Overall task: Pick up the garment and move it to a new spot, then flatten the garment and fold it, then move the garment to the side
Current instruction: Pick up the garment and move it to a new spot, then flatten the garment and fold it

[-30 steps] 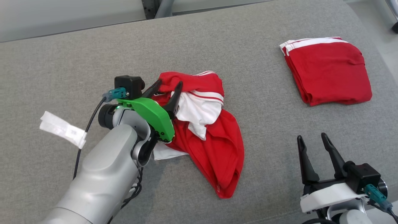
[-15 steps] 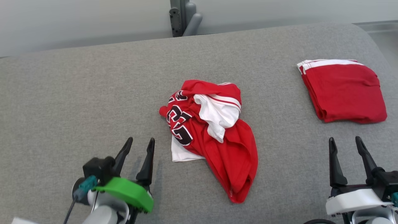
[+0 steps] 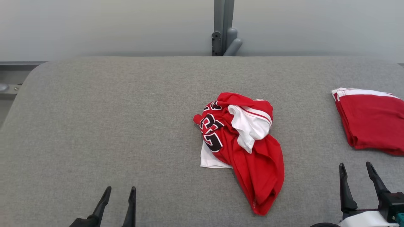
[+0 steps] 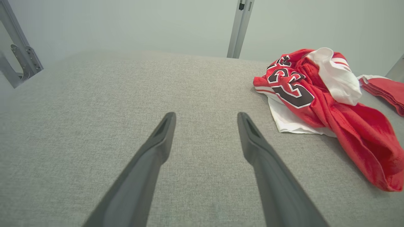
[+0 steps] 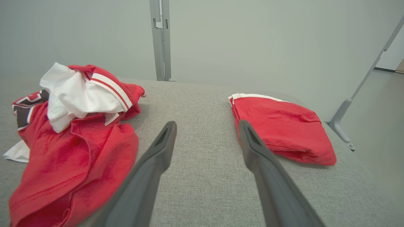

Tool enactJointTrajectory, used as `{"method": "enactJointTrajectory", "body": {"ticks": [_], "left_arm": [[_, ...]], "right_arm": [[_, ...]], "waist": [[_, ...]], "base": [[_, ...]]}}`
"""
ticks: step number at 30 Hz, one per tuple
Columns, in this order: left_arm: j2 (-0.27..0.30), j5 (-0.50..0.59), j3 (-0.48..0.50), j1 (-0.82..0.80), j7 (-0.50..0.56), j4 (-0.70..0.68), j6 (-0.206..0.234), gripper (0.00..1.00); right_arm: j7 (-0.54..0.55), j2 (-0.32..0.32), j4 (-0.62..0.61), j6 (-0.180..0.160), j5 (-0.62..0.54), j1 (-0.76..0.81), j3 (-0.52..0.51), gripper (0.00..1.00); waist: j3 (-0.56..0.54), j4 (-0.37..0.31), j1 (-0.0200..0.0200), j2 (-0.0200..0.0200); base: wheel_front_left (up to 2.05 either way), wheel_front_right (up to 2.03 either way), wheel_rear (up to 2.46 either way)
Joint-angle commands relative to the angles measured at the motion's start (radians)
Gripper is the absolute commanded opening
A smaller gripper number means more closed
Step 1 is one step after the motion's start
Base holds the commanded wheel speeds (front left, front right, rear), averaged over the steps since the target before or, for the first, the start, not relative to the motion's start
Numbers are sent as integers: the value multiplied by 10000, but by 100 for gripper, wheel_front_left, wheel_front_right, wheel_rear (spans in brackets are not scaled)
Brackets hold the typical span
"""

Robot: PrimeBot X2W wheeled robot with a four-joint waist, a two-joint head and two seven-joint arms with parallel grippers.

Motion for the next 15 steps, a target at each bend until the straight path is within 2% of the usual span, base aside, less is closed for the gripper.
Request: {"method": "enactJointTrajectory", "body": {"ticks": [1, 9, 15], "left_arm": [[-146, 93, 228, 229, 2, 9, -118, 100], [-736, 909, 1702, 670, 1, 155, -940, 100], [-1046, 1282, 2047, 672, 1, 326, -1272, 100]], "right_arm": [[-16, -18, 84, -14, -39, 189, -9, 100], [-16, -22, 455, -14, 241, 316, 188, 100], [-16, -22, 517, -14, 323, 281, 334, 100]], "waist": [[-349, 408, 0, 0], [-524, 611, 0, 0], [-587, 563, 0, 0]], "base": [[0, 0, 0], [0, 0, 0], [0, 0, 0]]}}
